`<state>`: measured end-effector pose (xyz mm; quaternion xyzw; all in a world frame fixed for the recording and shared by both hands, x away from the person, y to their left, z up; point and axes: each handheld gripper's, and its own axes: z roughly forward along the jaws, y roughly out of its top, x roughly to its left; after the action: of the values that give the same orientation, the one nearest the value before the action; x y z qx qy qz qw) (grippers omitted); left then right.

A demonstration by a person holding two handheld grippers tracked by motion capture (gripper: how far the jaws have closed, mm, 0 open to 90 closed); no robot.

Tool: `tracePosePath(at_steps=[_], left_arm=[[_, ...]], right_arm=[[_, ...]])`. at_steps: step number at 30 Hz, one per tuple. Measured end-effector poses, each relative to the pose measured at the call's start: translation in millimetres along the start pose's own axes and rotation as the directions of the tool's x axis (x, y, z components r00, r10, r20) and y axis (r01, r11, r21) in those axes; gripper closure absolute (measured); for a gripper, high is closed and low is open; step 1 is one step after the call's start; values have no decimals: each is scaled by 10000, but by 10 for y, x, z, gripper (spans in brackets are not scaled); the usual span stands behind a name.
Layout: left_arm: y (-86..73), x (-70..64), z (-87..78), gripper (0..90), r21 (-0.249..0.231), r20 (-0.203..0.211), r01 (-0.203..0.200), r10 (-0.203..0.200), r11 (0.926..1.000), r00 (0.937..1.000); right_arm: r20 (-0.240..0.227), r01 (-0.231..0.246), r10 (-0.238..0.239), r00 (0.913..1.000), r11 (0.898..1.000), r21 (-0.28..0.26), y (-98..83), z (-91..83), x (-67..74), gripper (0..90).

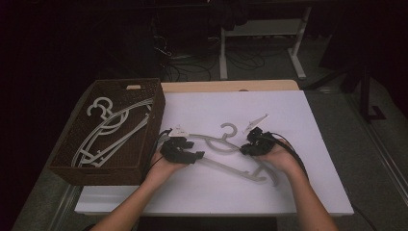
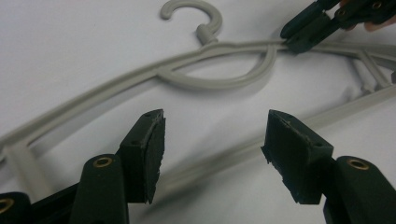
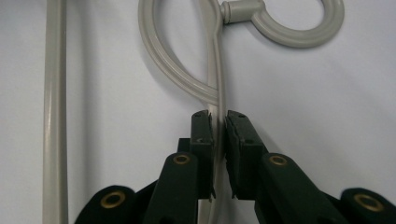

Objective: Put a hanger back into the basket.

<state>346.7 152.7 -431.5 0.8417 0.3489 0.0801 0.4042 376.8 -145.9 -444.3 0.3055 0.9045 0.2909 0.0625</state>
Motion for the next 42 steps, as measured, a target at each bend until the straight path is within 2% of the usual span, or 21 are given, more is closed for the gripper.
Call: tracePosePath(at_steps=[2,3,4,6,8,13,20,29,33,36,40,42], left_arm=[[1,4,-3,378,-18,8,21,-21,10000,10000],[3,5,-4,378,-11,4,10,-10,10000,10000],[5,6,-6,378,-30,12,15,-15,10000,10000],[7,7,-10,378,-60,21,44,-44,10000,10000],[7,10,-12,378,-61,31,63,-63,10000,10000],[5,19,-17,376,-59,60,112,-112,9999,9999],[3,30,-14,363,-24,139,116,-116,9999,9998],[2,45,-23,353,-76,118,185,-184,9998,9998],[4,42,-28,353,-76,108,151,-151,9999,9998],[9,45,-30,354,-89,109,136,-135,9999,9998],[8,42,-22,353,-68,113,133,-132,9999,9998],[6,39,-16,353,-44,127,140,-139,9999,9998]], right_arm=[[82,18,-17,10000,9999,-100,5,-2,10,793],[94,-36,39,9999,9996,-263,-6,-23,10,721],[79,-145,148,9999,9991,-389,-13,-62,16,687],[184,-282,294,9994,9976,-625,-44,-175,48,694],[105,-526,537,9985,9949,-856,-106,-299,89,749],[313,-1151,1176,9926,9906,-739,-320,-518,200,891],[630,-1624,1650,9843,9857,-443,-568,-682,325,894],[721,-1910,1881,9795,9810,351,-738,-642,406,895],[1176,-1857,1777,9770,9807,611,-736,-640,389,895],[1523,-1912,1788,9720,9789,715,-750,-652,319,895],[1969,-2184,2034,9591,9741,578,-777,-698,130,895],[2233,-2342,2184,9500,9711,466,-791,-714,6,895]])
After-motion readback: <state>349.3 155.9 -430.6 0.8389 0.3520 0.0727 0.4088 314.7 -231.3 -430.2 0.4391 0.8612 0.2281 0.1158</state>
